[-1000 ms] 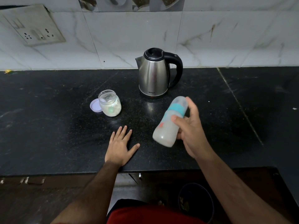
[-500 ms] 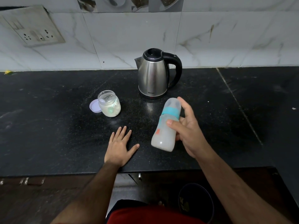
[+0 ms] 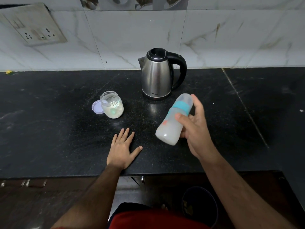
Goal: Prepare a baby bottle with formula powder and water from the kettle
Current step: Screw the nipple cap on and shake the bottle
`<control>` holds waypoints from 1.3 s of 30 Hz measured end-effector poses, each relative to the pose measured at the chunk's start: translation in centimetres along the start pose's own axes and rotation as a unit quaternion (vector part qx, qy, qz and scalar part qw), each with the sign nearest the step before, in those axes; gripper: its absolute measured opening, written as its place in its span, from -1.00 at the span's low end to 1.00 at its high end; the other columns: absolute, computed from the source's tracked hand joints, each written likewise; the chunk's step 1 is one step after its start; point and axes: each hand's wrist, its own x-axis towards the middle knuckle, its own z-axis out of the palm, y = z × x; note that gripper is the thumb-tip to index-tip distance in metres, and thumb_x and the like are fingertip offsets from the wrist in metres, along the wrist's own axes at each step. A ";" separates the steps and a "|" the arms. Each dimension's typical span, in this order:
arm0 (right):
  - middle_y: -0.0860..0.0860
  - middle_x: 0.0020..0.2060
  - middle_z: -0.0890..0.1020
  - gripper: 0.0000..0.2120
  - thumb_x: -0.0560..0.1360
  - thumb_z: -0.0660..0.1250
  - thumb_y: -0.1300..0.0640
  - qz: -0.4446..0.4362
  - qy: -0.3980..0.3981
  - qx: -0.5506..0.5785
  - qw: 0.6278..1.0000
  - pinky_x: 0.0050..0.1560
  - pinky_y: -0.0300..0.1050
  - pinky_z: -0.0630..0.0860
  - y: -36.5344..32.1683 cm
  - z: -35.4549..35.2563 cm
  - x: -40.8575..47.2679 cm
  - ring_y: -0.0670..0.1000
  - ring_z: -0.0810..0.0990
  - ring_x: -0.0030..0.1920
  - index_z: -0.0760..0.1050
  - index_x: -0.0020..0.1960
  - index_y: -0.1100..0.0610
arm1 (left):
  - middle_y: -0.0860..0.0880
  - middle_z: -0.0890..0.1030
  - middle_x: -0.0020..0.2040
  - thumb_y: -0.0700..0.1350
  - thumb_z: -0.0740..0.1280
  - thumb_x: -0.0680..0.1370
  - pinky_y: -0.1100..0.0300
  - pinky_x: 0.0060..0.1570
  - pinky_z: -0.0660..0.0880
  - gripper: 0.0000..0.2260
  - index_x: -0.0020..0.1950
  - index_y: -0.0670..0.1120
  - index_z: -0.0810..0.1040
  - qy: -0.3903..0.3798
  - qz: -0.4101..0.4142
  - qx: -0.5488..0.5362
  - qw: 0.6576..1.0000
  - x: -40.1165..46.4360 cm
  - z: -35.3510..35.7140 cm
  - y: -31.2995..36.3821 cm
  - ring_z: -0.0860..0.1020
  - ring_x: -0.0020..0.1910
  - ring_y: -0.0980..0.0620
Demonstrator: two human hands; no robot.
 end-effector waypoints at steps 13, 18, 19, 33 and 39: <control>-0.01 0.08 0.61 -0.28 0.55 0.32 0.30 -0.004 0.024 0.012 1.000 -0.11 0.01 0.66 0.2 0.3 0.3 -0.03 0.69 -0.02 0.07 0.53 -0.14 | -0.01 0.12 0.62 0.42 0.01 0.52 -0.01 0.58 -0.10 -0.26 0.58 0.03 0.22 -0.003 -0.002 -0.004 1.000 0.0 0.0 0.0 -0.04 0.61 0.05; 0.07 0.14 0.60 -0.24 0.47 0.41 0.24 0.028 -0.080 -0.057 0.995 -0.12 -0.06 0.64 1.2 0.6 -0.5 0.00 0.68 0.02 0.13 0.49 -0.21 | -0.02 0.12 0.62 0.43 -0.01 0.51 -0.02 0.58 -0.08 -0.25 0.58 0.02 0.23 -0.004 -0.003 0.000 1.000 0.1 0.2 -0.2 -0.03 0.61 0.04; 0.06 0.13 0.62 -0.24 0.43 0.42 0.20 0.039 -0.109 -0.074 0.991 -0.11 -0.06 0.63 1.3 0.6 -0.7 0.02 0.68 0.05 0.16 0.45 -0.25 | -0.02 0.12 0.62 0.43 -0.02 0.50 -0.03 0.58 -0.08 -0.24 0.58 0.01 0.23 -0.003 -0.002 -0.001 1.000 0.1 0.2 -0.2 -0.03 0.61 0.04; 0.06 0.11 0.64 -0.24 0.46 0.44 0.21 0.038 -0.098 -0.084 0.991 -0.10 -0.08 0.64 1.1 1.1 -0.8 0.03 0.69 0.04 0.14 0.48 -0.20 | -0.02 0.12 0.62 0.43 -0.04 0.49 -0.02 0.58 -0.09 -0.23 0.58 0.01 0.22 -0.007 -0.001 -0.001 1.000 0.0 -0.2 0.0 -0.04 0.61 0.04; -0.02 0.03 0.67 -0.27 0.54 0.35 0.29 0.022 -0.012 -0.021 0.999 -0.15 -0.04 0.66 0.7 1.1 -0.3 -0.01 0.70 -0.01 0.09 0.52 -0.17 | -0.01 0.11 0.62 0.42 0.00 0.51 0.00 0.58 -0.12 -0.25 0.58 0.01 0.22 -0.004 -0.001 -0.008 1.000 -0.1 -0.1 -0.1 -0.05 0.61 0.05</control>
